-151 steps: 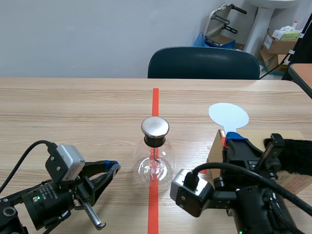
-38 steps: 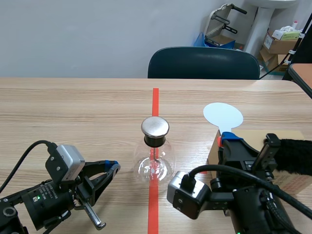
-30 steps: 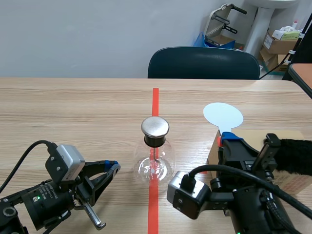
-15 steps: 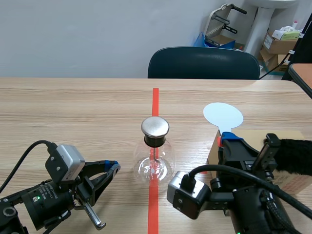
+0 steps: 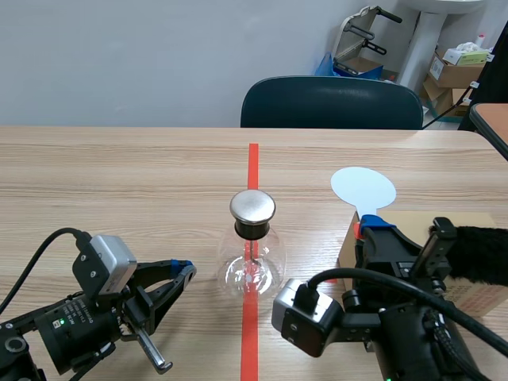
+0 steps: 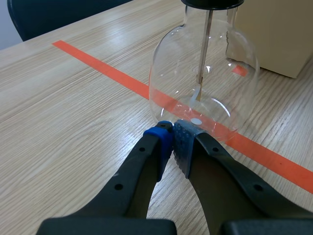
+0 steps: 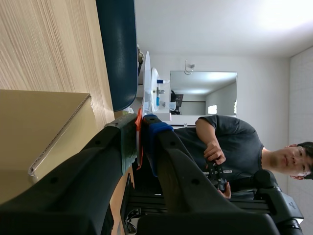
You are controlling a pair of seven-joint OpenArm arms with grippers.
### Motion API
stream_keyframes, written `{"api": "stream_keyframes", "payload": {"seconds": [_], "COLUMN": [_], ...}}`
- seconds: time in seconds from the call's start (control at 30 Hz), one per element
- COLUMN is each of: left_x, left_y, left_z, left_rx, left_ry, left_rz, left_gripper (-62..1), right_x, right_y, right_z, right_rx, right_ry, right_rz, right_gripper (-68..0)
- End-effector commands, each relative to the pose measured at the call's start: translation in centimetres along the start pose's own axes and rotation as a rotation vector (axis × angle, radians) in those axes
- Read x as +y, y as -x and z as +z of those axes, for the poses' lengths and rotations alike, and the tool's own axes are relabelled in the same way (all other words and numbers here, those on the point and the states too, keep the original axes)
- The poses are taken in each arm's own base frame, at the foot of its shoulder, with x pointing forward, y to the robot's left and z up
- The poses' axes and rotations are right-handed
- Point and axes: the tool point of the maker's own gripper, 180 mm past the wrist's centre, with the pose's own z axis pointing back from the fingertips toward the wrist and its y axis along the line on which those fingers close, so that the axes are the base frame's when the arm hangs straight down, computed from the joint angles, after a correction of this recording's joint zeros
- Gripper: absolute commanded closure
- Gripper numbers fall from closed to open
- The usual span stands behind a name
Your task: Do the electroscope experiment
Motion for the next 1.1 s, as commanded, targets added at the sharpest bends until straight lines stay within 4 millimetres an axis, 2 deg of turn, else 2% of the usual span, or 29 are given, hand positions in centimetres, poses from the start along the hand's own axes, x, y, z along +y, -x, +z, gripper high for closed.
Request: {"api": "stream_keyframes", "payload": {"seconds": [0.0,0.53,0.67,0.8,0.93,1.0,1.07], "left_x": [-0.3,-0.8,-0.7,-0.6,-0.7,-1.4,-2.3], "left_y": [-1.2,-1.4,-1.8,-2.0,-2.9,-4.0,-5.0], "left_z": [-0.4,-0.8,-0.8,-0.6,0.8,1.8,2.8], "left_rx": [-0.047,-0.059,-0.081,-0.083,-0.111,-0.147,-0.173], "left_ry": [0.003,0.006,0.006,0.011,0.034,0.069,0.11], "left_rz": [0.005,0.015,0.014,0.008,-0.008,0.003,0.021], "left_gripper": [-4.4,-4.4,-4.4,-4.4,-4.5,-8.1,-14.4], "right_x": [-1.3,-1.4,-2.7,-2.6,-1.9,-1.4,-1.2], "right_y": [0.2,0.2,0.1,0.2,0.4,0.8,1.2], "right_z": [-0.5,-0.3,0.8,2.3,3.8,4.4,4.7], "right_rx": [0.0,-0.002,-0.001,-0.008,-0.013,-0.002,0.009], "right_ry": [0.046,0.053,0.134,0.144,0.115,0.094,0.082], "right_rz": [0.003,0.001,-0.027,-0.034,-0.027,-0.02,-0.01], "right_gripper": [-1.7,-1.8,-1.8,-1.8,-1.8,-1.8,-1.8]}}
